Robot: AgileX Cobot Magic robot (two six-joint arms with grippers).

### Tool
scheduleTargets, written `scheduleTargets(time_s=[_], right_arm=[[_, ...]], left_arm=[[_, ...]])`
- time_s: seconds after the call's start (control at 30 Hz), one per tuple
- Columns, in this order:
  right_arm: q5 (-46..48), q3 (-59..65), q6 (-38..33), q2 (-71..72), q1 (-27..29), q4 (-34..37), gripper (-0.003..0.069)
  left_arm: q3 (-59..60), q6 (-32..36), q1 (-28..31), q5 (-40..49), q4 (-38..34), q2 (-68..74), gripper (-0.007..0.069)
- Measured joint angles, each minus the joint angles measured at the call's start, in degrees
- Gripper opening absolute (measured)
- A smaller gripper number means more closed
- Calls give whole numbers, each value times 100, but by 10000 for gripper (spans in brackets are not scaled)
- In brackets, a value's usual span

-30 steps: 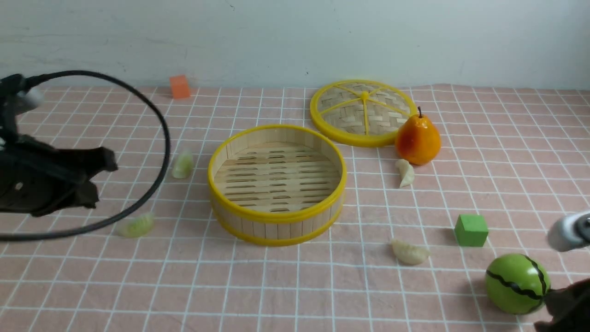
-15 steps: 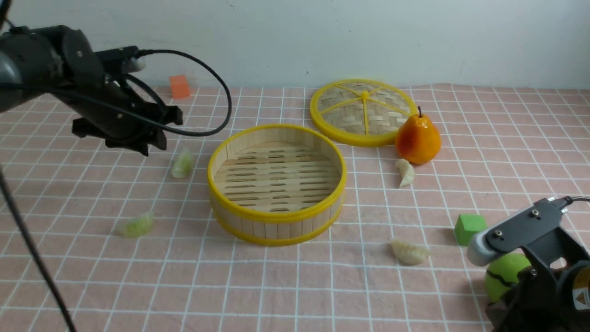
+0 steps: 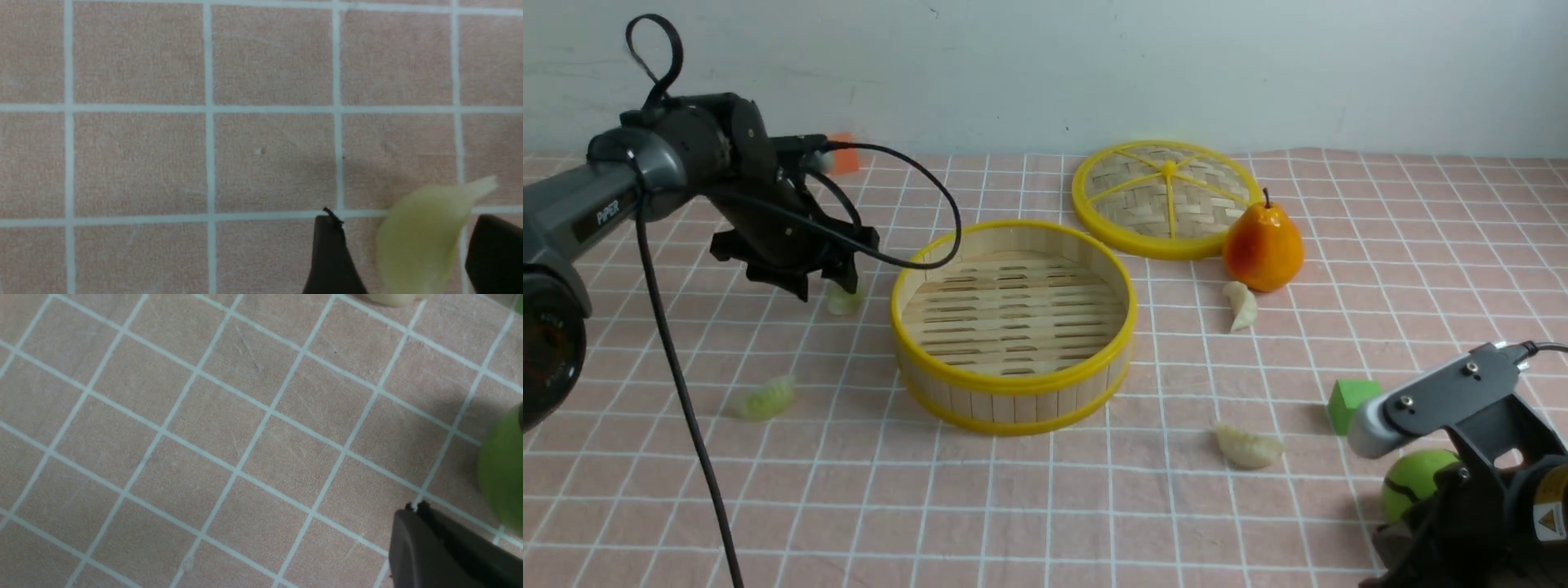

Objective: Put the dumplings into the steamer on the table with the pink tablecloth.
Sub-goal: 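Reach for and grasp a dumpling on the table with the left gripper, then place the dumpling into the bamboo steamer basket with the left gripper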

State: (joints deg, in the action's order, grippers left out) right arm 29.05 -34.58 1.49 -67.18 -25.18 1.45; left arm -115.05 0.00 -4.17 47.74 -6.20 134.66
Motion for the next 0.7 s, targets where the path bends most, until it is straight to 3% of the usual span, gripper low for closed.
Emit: scheduleTargets(time_s=[0.2,0.37,0.57,0.7], right_arm=[[-5,0,0,0,0,0,-6],[-4,0,0,0,0,0,-4],[-4,0,0,-2,0,0,1],[-70,0,-5,-28,0,0,5]], left_arm=[[-59,-188,-427,-1,1033,135,241],[-169,-758,-665,172,1838,135,241],[-497,-887,-754,630,1638,-193,241],[-681,-887,-995,763,973,-693,241]])
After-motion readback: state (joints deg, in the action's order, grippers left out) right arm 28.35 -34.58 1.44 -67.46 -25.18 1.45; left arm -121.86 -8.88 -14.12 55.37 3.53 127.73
